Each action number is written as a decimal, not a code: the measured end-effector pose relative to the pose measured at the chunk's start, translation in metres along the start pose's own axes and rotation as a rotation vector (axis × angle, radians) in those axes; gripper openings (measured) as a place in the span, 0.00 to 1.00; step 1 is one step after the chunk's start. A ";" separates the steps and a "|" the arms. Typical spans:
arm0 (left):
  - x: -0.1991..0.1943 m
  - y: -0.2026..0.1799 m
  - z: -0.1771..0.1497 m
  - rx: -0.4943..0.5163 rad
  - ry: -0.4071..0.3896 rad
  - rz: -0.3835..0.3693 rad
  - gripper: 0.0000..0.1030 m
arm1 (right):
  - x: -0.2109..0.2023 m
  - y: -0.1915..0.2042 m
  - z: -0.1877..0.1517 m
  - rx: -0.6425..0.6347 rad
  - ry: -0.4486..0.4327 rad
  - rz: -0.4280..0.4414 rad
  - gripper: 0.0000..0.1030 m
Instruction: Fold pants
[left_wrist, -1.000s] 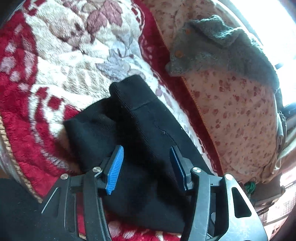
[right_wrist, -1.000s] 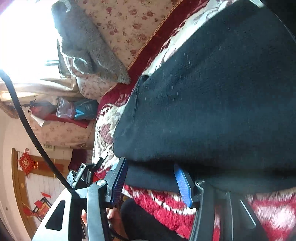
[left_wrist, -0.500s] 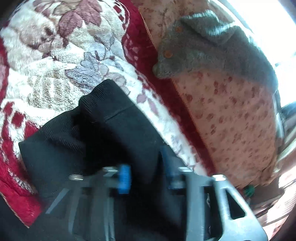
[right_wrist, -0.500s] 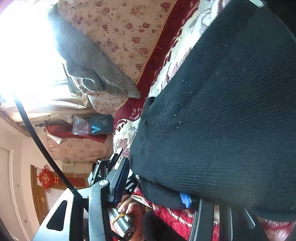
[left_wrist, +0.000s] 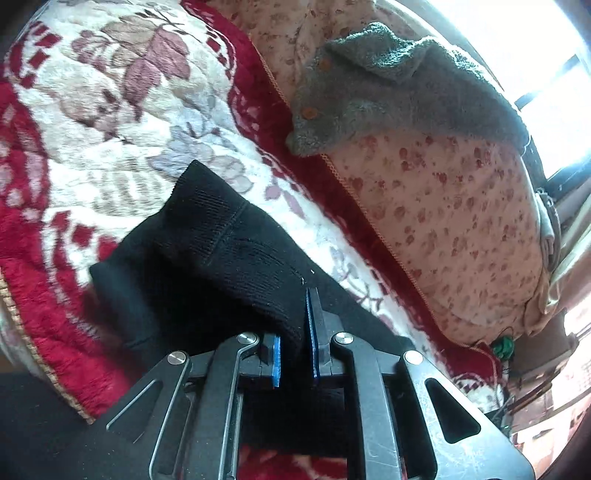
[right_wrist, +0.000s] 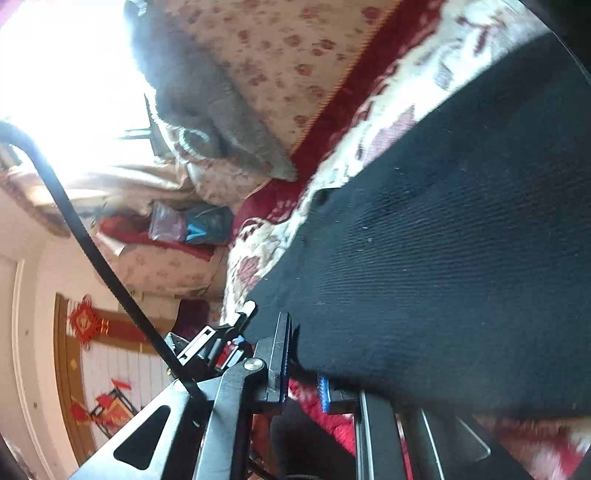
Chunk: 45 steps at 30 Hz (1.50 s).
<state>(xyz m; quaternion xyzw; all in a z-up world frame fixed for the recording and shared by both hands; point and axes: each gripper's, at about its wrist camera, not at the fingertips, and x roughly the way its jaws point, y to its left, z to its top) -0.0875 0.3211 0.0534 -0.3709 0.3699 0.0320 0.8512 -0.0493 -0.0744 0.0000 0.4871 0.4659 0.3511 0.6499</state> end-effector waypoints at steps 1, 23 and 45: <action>0.000 0.002 -0.003 0.003 0.003 0.012 0.10 | 0.000 0.002 -0.004 -0.010 0.012 -0.004 0.11; -0.036 0.009 -0.025 0.127 -0.133 0.315 0.28 | 0.022 0.018 -0.038 -0.196 0.179 -0.264 0.43; 0.009 -0.127 -0.096 0.477 -0.027 0.179 0.28 | -0.062 0.033 -0.014 -0.356 -0.070 -0.529 0.50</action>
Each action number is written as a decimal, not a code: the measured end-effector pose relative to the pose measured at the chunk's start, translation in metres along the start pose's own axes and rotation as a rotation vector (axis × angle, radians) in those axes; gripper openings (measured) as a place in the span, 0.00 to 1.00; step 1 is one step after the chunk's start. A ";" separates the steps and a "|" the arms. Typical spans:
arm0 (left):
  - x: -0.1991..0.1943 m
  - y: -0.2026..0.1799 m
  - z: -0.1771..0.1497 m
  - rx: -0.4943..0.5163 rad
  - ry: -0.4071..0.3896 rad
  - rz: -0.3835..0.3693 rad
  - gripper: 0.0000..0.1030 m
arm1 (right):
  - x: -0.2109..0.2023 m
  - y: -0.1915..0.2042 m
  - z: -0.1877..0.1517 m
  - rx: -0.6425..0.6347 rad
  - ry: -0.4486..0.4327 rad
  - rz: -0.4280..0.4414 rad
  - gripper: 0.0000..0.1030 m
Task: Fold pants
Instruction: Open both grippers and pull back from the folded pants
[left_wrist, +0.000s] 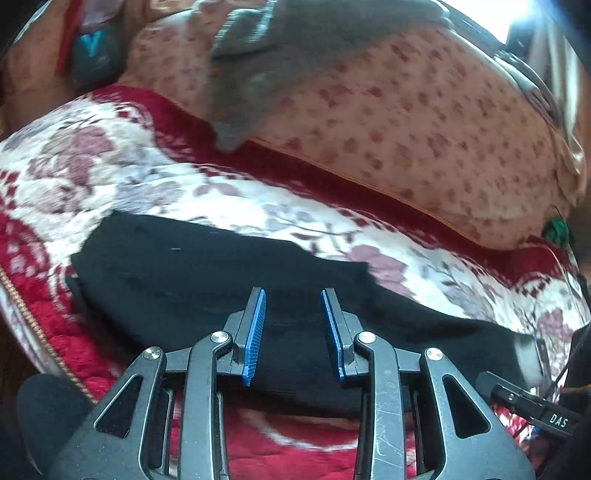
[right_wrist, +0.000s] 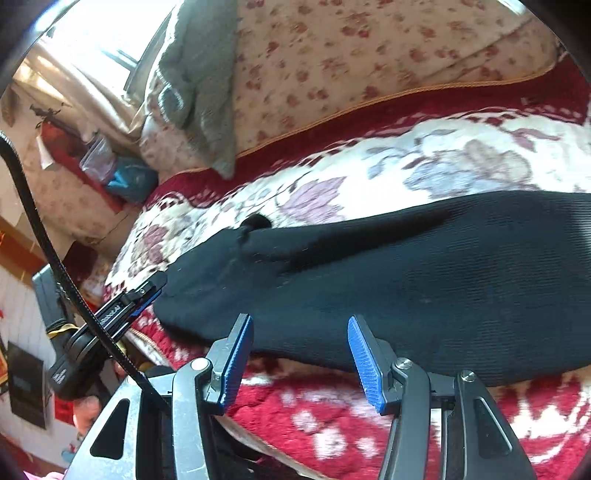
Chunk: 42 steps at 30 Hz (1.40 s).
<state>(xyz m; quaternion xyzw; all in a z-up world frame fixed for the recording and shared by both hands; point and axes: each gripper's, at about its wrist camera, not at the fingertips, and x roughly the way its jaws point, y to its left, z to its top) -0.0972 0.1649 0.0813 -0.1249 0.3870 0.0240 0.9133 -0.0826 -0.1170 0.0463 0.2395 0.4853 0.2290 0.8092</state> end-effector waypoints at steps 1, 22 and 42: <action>0.002 -0.007 -0.001 0.013 0.006 -0.007 0.28 | -0.002 -0.002 0.000 0.003 -0.004 -0.004 0.50; 0.033 -0.123 -0.020 0.186 0.124 -0.198 0.53 | -0.090 -0.096 -0.019 0.194 -0.120 -0.121 0.53; 0.049 -0.184 -0.031 0.311 0.169 -0.276 0.53 | -0.138 -0.176 -0.046 0.469 -0.193 -0.166 0.59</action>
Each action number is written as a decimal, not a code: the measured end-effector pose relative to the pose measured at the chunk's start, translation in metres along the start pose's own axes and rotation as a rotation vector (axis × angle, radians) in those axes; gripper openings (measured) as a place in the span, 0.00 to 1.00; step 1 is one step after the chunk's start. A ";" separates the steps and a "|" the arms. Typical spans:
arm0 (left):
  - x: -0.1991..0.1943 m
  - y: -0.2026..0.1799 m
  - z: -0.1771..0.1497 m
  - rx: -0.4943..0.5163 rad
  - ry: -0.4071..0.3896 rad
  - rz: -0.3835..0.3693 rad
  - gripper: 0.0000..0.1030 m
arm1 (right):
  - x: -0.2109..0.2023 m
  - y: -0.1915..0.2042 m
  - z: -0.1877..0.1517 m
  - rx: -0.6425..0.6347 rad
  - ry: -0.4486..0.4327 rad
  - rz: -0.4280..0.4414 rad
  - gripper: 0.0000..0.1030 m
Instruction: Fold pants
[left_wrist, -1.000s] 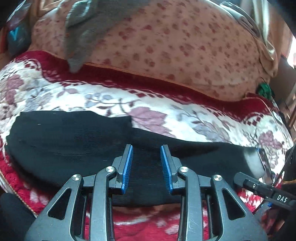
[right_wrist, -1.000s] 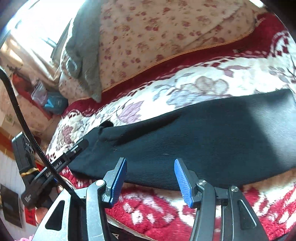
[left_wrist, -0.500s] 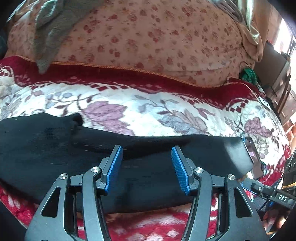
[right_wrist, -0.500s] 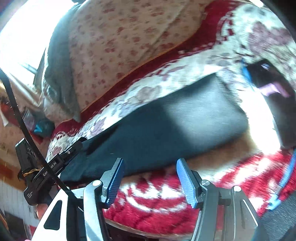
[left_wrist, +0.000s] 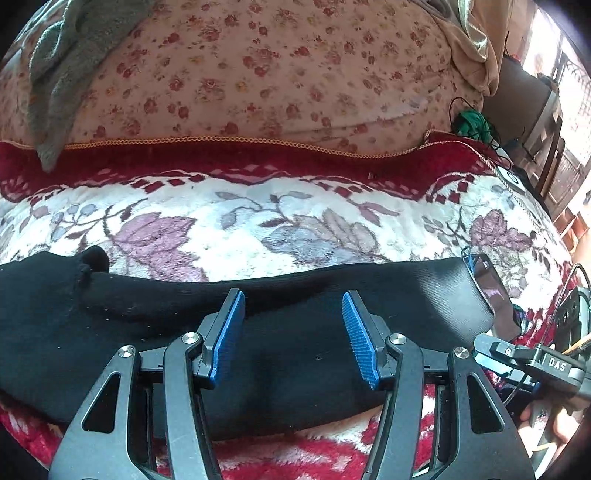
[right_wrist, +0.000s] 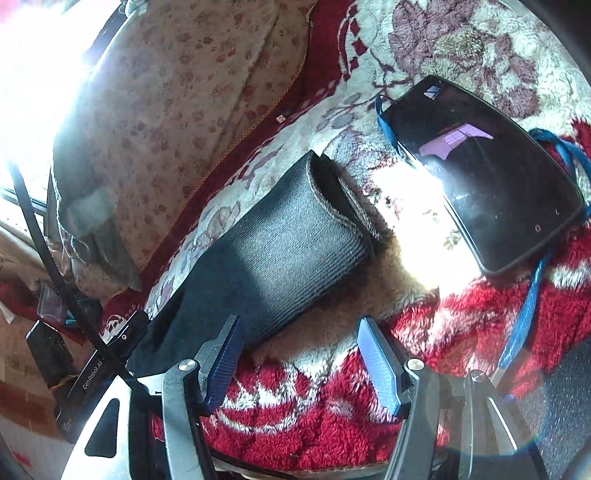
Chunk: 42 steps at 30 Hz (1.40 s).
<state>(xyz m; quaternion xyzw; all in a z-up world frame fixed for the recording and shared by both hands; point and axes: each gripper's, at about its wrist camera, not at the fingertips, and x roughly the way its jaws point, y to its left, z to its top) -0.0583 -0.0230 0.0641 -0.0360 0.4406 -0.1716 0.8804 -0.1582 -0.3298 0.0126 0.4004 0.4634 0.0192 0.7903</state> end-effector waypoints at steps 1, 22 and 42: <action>0.001 -0.001 0.000 0.000 0.000 0.001 0.53 | 0.000 -0.001 0.001 0.000 -0.002 -0.001 0.59; 0.019 -0.003 0.010 0.037 0.033 -0.034 0.53 | 0.020 -0.006 0.023 0.051 -0.033 0.060 0.66; 0.078 -0.042 0.038 0.341 0.201 -0.235 0.53 | 0.029 -0.007 0.029 -0.025 -0.105 0.163 0.66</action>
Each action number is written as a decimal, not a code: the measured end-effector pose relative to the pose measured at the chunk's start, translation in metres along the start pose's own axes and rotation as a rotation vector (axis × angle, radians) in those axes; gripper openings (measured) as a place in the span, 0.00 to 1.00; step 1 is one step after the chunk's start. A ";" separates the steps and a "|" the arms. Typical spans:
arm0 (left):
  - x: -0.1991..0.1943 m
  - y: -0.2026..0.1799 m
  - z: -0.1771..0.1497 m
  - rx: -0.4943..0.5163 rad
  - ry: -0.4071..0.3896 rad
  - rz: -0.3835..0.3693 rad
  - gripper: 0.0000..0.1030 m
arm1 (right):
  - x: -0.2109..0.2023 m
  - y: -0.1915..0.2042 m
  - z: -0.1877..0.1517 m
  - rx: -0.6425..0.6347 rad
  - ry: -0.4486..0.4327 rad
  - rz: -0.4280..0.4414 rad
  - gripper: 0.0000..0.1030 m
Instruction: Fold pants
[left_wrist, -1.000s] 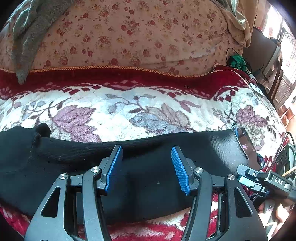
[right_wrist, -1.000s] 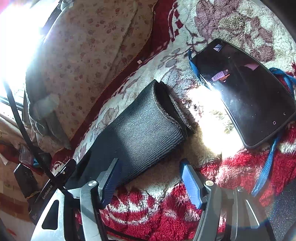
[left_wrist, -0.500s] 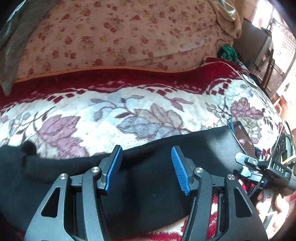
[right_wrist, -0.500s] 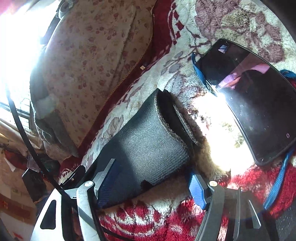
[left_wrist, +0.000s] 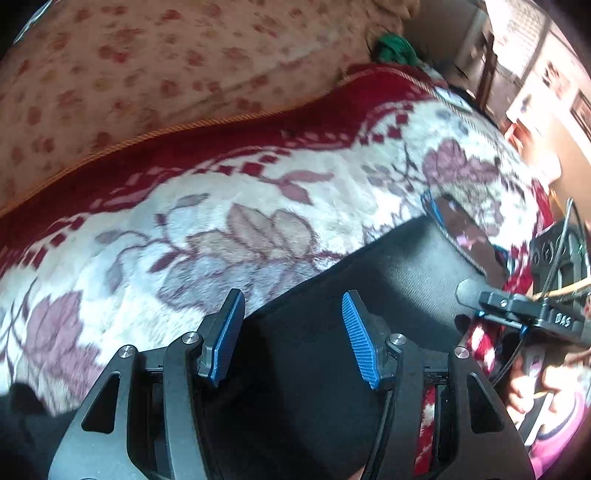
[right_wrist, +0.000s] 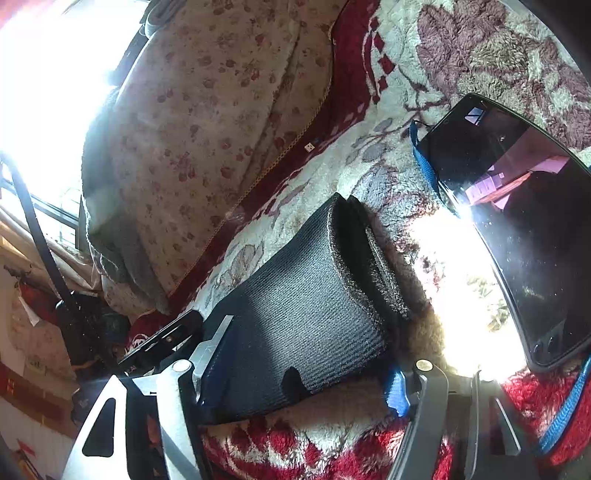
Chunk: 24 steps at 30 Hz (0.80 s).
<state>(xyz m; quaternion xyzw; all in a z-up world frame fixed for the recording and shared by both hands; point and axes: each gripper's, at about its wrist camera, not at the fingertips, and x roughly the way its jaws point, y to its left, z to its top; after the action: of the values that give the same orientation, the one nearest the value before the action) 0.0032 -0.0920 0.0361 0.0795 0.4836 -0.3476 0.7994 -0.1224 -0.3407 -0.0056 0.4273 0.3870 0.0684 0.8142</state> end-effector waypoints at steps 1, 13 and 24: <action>0.004 -0.001 0.002 0.014 0.015 -0.005 0.53 | 0.000 0.000 0.000 0.001 0.000 0.000 0.67; 0.023 -0.011 0.012 0.187 0.072 -0.061 0.53 | 0.007 0.001 0.004 -0.057 0.004 0.009 0.51; 0.040 -0.036 0.026 0.401 0.157 -0.132 0.48 | 0.006 -0.015 0.008 0.003 0.010 0.048 0.28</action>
<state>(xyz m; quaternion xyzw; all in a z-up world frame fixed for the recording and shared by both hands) 0.0111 -0.1496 0.0243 0.2319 0.4697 -0.4809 0.7031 -0.1162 -0.3525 -0.0176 0.4375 0.3809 0.0892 0.8097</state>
